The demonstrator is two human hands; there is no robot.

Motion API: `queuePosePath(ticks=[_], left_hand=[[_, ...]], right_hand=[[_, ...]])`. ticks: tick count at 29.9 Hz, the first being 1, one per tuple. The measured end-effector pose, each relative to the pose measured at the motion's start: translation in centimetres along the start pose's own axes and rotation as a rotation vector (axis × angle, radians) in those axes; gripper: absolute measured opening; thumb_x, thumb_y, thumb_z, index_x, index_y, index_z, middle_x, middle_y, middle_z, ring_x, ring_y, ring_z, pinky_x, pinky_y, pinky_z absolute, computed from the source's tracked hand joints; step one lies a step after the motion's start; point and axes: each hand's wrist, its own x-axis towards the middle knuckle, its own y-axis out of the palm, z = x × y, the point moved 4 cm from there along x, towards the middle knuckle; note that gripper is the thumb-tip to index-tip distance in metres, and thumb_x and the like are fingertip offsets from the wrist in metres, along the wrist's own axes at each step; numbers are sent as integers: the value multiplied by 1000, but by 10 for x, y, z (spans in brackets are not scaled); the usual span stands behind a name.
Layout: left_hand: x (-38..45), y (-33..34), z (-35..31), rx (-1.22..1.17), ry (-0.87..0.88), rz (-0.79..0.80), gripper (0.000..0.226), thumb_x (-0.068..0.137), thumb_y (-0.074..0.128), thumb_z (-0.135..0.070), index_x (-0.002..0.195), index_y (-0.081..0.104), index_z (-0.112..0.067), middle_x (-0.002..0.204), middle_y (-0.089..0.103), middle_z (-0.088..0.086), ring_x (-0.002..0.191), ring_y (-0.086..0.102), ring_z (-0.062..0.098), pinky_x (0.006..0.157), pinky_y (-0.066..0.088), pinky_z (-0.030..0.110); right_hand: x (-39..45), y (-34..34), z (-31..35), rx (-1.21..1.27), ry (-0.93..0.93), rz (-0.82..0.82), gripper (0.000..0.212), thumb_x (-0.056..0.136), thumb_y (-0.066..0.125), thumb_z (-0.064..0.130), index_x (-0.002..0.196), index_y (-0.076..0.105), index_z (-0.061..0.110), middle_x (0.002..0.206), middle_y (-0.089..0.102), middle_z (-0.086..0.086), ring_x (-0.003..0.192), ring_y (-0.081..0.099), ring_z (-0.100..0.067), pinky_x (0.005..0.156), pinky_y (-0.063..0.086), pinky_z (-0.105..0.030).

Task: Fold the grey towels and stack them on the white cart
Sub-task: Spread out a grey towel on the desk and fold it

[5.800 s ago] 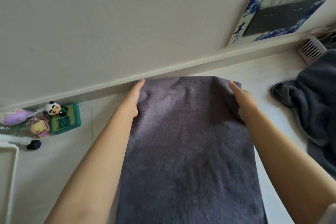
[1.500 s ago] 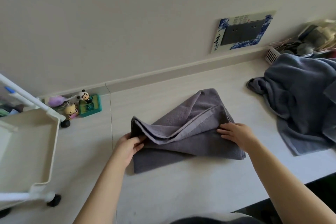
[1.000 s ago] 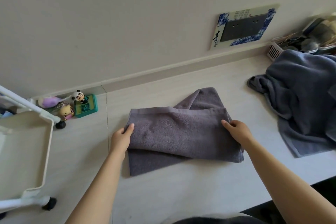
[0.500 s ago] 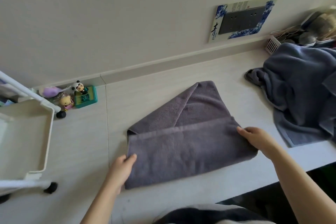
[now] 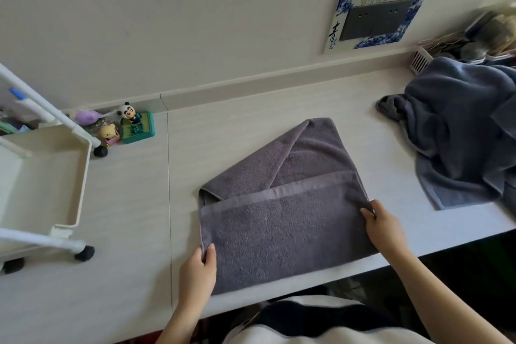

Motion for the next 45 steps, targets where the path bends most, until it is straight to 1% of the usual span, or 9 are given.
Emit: queuePosePath(ticks=[4,7,10,21,27,34,39,43,45], left_hand=[[7,0,3,-7,-41,38,39,93,51,-30,61,43,-9,55,50,7,59,50,28,56,35,34],[11,3,-1,-20,-21,35,34,92,51,-43,81,60,-13,79,67,8,82,62,32,68,43,34],[15,7,-7,-92,-24,11,30,95,50,-37,102,64,-12,99,69,11,97,61,32,78,45,34],[37,-17,-50,-173,101,-201,33,97,47,-28,78,51,-2,69,56,12,68,51,32,61,35,34],[27,9,-20,117,164,-127,29,97,44,-28,88,54,-2,73,63,21,70,60,40,59,48,42],[30,15,-22,315,196,-160,29,97,44,-28,93,54,-1,75,65,27,71,63,43,56,42,39],[32,19,-22,419,203,-170,23,91,57,-24,83,55,-2,59,62,23,52,60,41,48,40,34],[35,20,-19,479,280,-226,24,83,69,-20,80,49,-6,60,59,19,47,57,37,40,40,33],[41,17,-17,495,322,-324,31,79,71,-20,98,53,-5,78,59,23,65,59,39,51,45,40]], right_hand=[[-1,1,0,-38,36,-39,16,100,37,28,95,40,14,80,52,-6,66,46,-26,61,35,-34],[-5,4,2,-96,40,-57,24,98,39,39,97,39,14,77,55,-4,64,51,-24,57,37,-33],[-4,6,2,-85,25,-81,24,98,39,39,95,40,15,76,57,-5,64,53,-26,58,42,-35],[4,-13,24,253,-26,-167,22,97,45,29,90,45,9,75,53,-5,70,50,-26,58,36,-33],[1,13,-2,27,60,-98,21,99,41,32,95,43,12,82,58,-10,70,53,-30,59,39,-35],[3,21,-5,-3,65,-107,19,100,35,31,97,41,13,80,58,-8,65,52,-26,59,41,-34],[4,23,-4,-49,95,-125,21,101,34,31,99,41,12,86,61,-10,65,52,-26,58,39,-34],[1,22,4,-188,134,-168,26,100,30,29,115,42,12,114,57,-11,87,57,-30,68,42,-36],[0,19,15,-406,61,-191,42,96,36,21,137,31,14,136,42,-12,116,45,-30,95,36,-40]])
